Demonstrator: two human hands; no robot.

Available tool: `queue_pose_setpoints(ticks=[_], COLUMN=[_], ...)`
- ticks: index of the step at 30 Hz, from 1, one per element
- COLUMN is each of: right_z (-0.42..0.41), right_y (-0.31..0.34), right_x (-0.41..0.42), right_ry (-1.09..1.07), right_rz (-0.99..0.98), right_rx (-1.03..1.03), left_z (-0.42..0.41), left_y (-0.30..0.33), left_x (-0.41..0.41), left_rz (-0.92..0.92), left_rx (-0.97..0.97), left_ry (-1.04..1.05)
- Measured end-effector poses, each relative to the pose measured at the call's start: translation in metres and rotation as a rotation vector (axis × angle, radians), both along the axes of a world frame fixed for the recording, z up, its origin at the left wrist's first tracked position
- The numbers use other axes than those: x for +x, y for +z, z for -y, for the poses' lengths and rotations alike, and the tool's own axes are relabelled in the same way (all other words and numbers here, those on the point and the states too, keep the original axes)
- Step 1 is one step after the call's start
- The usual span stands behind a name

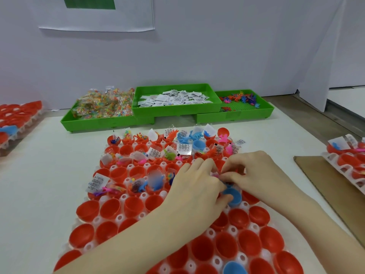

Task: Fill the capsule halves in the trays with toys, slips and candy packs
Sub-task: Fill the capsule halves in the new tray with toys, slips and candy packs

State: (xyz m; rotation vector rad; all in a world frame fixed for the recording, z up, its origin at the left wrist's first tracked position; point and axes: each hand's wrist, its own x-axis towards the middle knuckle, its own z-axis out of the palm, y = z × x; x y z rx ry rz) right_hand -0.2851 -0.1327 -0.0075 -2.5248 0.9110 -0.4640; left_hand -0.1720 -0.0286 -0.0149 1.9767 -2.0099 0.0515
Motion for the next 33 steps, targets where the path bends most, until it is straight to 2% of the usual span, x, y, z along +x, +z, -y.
queue_pose_setpoints(ticks=[6, 10, 14, 27, 33], right_z=[0.001, 0.004, 0.006, 0.002, 0.007], right_y=[0.000, 0.008, 0.015, 0.010, 0.011], right_x=[0.003, -0.004, -0.012, -0.005, -0.009], right_ry=[0.021, 0.120, 0.117, 0.124, 0.079], right_rz=[-0.003, -0.059, 0.005, -0.033, 0.052], right_rx=[0.004, 0.121, 0.221, 0.023, 0.075], left_z=[0.000, -0.001, -0.001, 0.001, 0.001], left_y=[0.002, 0.005, 0.004, 0.004, 0.003], left_x=[0.001, 0.000, 0.000, 0.001, 0.006], left_rz=[0.092, 0.110, 0.123, 0.072, 0.001], left_rx=[0.040, 0.055, 0.062, 0.054, 0.003], left_ry=[0.010, 0.011, 0.016, -0.029, -0.081])
